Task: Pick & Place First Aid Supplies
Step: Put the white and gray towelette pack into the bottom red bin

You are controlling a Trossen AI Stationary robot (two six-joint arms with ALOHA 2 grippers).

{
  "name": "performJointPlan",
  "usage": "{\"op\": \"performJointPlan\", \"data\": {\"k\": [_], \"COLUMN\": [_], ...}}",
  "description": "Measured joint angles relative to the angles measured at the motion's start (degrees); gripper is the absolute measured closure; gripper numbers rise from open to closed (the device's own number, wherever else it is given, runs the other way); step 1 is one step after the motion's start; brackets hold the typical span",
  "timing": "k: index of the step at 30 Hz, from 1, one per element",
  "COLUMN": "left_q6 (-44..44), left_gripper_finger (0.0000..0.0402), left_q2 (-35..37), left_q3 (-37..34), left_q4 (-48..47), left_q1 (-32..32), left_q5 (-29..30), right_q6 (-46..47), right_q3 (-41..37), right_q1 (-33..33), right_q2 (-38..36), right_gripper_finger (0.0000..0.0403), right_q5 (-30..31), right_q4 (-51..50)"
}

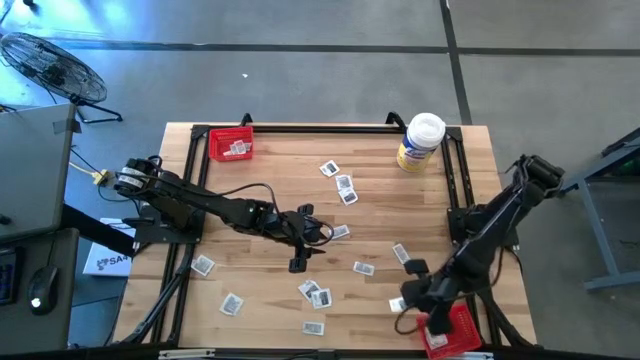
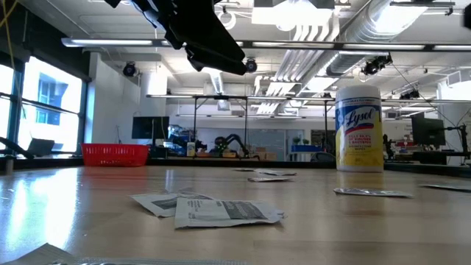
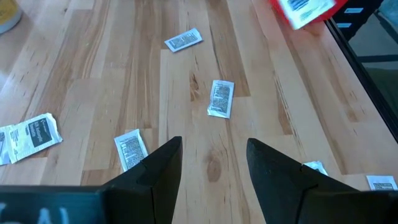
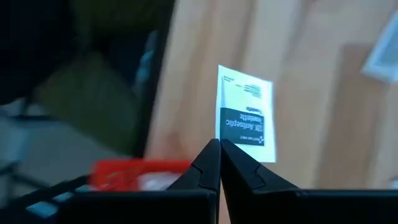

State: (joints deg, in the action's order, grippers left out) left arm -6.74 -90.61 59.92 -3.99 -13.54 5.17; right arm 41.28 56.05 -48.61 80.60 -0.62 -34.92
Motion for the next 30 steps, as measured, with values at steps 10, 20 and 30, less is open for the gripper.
{"op": "performJointPlan", "data": {"k": [10,20,30], "left_q6": [0.0,0.01,0.01], "left_gripper_finger": [0.0223,0.0223,0.0223], "left_q2": [0.0,0.0,0.0], "left_q3": [0.0,0.0,0.0], "left_q4": [0.0,0.0,-0.01], "left_q1": [0.0,0.01,0.0], "left_q5": [0.0,0.0,0.0], "right_q6": [27.56,45.31,44.52], "right_q3": [0.16,-7.22,-7.36], "right_q1": [-13.2,-15.91,-11.1], "right_q2": [-0.04,-0.04,-1.5], "right_gripper_finger": [0.0403,0.0375,0.0293], "right_q5": [-9.2,-4.83,-8.49], "right_q4": [-2.45,-1.92,7.66]}}
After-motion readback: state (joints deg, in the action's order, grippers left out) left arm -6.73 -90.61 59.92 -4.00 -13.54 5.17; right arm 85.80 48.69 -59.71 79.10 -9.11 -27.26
